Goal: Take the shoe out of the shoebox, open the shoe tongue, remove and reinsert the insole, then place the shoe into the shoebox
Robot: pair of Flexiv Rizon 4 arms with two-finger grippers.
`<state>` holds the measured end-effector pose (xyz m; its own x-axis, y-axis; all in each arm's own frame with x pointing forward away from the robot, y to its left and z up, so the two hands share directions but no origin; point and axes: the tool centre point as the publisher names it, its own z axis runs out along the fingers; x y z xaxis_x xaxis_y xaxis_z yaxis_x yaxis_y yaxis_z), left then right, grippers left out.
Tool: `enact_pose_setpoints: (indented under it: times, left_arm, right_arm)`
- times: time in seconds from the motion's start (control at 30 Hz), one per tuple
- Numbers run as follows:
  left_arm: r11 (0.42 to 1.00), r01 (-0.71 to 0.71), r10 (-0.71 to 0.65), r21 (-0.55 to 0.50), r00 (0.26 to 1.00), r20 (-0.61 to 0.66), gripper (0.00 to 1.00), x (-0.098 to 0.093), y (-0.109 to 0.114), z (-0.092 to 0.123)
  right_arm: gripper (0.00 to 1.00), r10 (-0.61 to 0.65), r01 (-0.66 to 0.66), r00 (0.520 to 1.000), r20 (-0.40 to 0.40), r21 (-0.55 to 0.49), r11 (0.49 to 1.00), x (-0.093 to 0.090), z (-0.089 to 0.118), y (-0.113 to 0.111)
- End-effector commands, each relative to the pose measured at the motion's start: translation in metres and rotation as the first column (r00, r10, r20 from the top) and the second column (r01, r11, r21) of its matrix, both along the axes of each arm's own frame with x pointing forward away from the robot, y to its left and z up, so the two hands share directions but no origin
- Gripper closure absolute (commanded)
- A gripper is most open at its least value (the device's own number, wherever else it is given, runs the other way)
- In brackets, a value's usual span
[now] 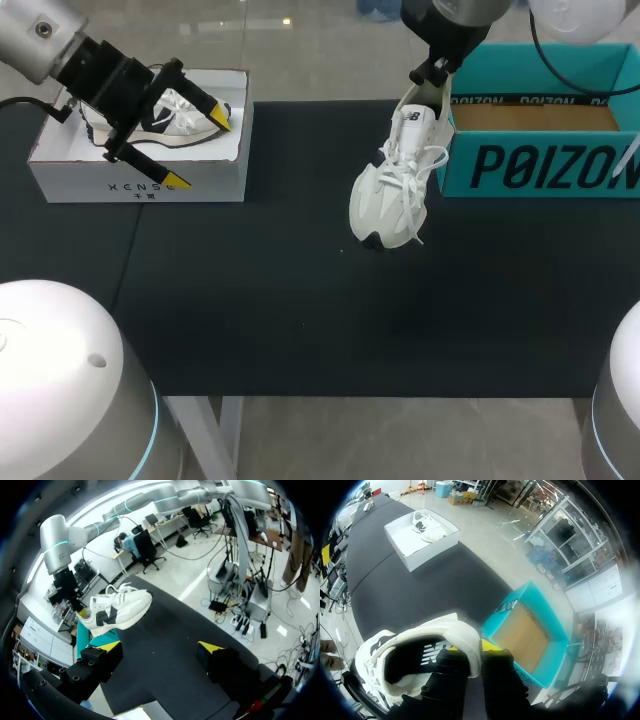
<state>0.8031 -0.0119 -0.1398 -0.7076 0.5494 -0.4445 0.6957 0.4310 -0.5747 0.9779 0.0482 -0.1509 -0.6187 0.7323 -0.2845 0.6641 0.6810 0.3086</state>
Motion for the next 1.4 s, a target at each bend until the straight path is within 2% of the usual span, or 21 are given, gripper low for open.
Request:
enact_pose_setpoints:
  times: [0.03, 0.1, 0.17, 0.2, 0.27, 0.4, 0.5, 0.63, 0.67, 0.7, 1.2, 1.3, 1.4]
  left_arm:
    - [1.000, 0.000, 0.000, 0.005, 1.000, 0.000, 0.00, 0.000, 0.000, 0.001]
    - [1.000, 0.000, 0.000, 0.005, 1.000, 0.000, 0.00, 0.000, 0.000, 0.001]
    - [1.000, 0.000, 0.000, 0.005, 1.000, 0.000, 0.00, 0.000, 0.000, 0.001]
    - [1.000, 0.000, 0.000, 0.005, 1.000, 0.000, 0.00, 0.000, 0.000, 0.001]
    - [1.000, 0.000, 0.000, 0.005, 1.000, 0.000, 0.00, 0.000, 0.000, 0.001]
    - [1.000, 0.000, 0.000, 0.005, 1.000, 0.000, 0.00, 0.000, 0.000, 0.001]
    - [1.000, 0.000, 0.000, 0.005, 1.000, 0.000, 0.00, 0.000, 0.000, 0.001]
    - [1.000, 0.000, 0.000, 0.005, 1.000, 0.000, 0.00, 0.000, 0.000, 0.001]
    - [1.000, 0.000, 0.000, 0.005, 1.000, 0.000, 0.00, 0.000, 0.000, 0.001]
    - [1.000, 0.000, 0.000, 0.005, 1.000, 0.000, 0.00, 0.000, 0.000, 0.001]
    - [1.000, 0.000, 0.000, 0.005, 1.000, 0.000, 0.00, 0.000, 0.000, 0.001]
    - [1.000, 0.000, 0.000, 0.005, 1.000, 0.000, 0.00, 0.000, 0.000, 0.001]
    - [1.000, 0.000, 0.000, 0.005, 1.000, 0.000, 0.00, 0.000, 0.000, 0.001]
  right_arm:
    - [1.00, -0.098, 0.102, 0.993, -0.068, 0.052, 0.993, 0.039, 0.017, -0.018]
    - [1.00, -0.152, 0.158, 0.986, -0.074, 0.081, 0.984, 0.063, 0.023, -0.031]
    - [1.00, -0.256, 0.269, 0.958, -0.132, 0.092, 0.959, 0.085, 0.026, -0.047]
    - [1.00, -0.278, 0.293, 0.952, -0.125, 0.123, 0.948, 0.091, 0.029, -0.052]
    - [1.00, -0.397, 0.412, 0.909, -0.129, 0.121, 0.903, 0.105, 0.032, -0.067]
    - [1.00, -0.483, 0.499, 0.866, -0.129, 0.162, 0.851, 0.129, 0.032, -0.093]
    - [1.00, -0.546, 0.560, 0.829, -0.123, 0.190, 0.807, 0.134, 0.031, -0.115]
    - [1.00, -0.640, 0.646, 0.761, -0.106, 0.198, 0.737, 0.129, 0.027, -0.149]
    - [1.00, -0.674, 0.672, 0.735, -0.073, 0.200, 0.712, 0.127, 0.027, -0.161]
    - [1.00, -0.683, 0.675, 0.729, -0.039, 0.209, 0.708, 0.125, 0.027, -0.172]
    - [1.00, -0.683, 0.675, 0.729, -0.039, 0.209, 0.708, 0.125, 0.027, -0.172]
    - [1.00, -0.744, 0.736, 0.665, -0.068, 0.227, 0.638, 0.132, 0.021, -0.197]
    - [1.00, -0.781, 0.774, 0.620, -0.067, 0.214, 0.596, 0.135, 0.018, -0.219]
